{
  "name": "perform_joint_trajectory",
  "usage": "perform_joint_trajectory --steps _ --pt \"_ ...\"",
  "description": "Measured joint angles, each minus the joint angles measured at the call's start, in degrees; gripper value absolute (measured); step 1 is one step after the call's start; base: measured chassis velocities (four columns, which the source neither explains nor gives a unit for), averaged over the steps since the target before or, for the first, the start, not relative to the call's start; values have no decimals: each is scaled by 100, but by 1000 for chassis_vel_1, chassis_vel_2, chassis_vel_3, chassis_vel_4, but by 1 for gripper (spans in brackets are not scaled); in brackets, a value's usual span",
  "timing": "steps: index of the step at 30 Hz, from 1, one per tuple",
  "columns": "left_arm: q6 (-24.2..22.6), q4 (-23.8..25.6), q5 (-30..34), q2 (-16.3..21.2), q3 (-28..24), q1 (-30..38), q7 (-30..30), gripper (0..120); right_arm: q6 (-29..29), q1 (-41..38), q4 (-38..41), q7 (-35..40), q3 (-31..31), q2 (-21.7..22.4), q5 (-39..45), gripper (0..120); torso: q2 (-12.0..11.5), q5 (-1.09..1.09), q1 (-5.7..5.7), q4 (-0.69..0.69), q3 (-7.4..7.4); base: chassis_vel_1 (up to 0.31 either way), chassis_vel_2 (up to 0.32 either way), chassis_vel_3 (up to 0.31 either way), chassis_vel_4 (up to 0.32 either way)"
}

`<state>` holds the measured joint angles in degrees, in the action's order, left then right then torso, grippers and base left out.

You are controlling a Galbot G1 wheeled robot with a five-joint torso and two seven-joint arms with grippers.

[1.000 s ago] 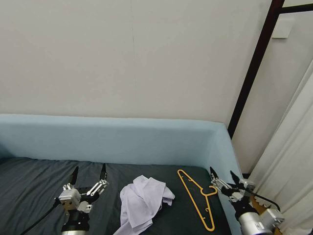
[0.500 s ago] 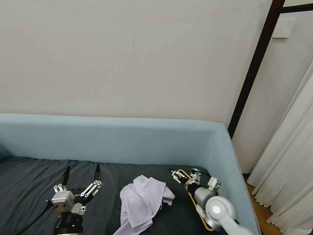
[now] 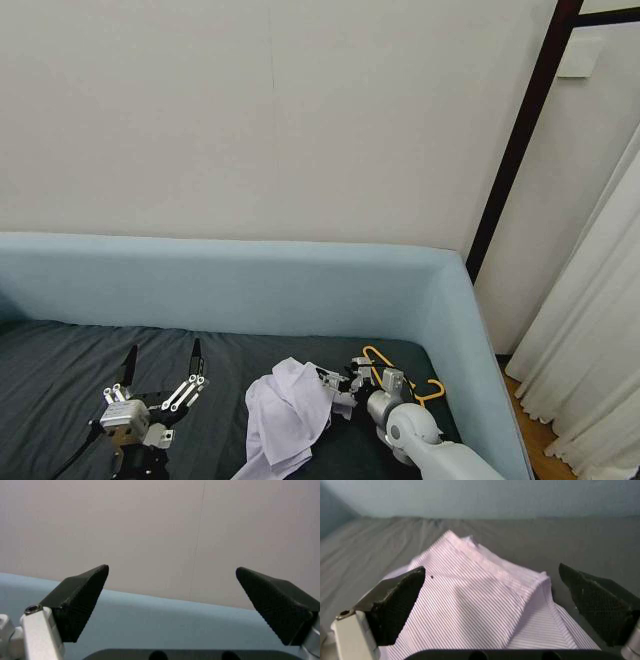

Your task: Pick up the clothes from the sofa and hang them on the clothes hanger.

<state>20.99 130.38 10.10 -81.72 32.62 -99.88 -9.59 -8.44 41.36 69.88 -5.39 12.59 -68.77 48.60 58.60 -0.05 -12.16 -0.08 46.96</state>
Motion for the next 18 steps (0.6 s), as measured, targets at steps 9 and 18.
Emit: perform_joint_trajectory --steps 9,18 --pt "14 -20 -12 33 -1 2 2 100 263 37 -335 -434 -38 -164 -674 87 0 0 0 0 0 0 0 0 0" --pt "33 -103 2 109 17 13 -3 100 430 64 -445 -413 -54 -296 -912 54 0 1 0 1 0 0 0 0 0"
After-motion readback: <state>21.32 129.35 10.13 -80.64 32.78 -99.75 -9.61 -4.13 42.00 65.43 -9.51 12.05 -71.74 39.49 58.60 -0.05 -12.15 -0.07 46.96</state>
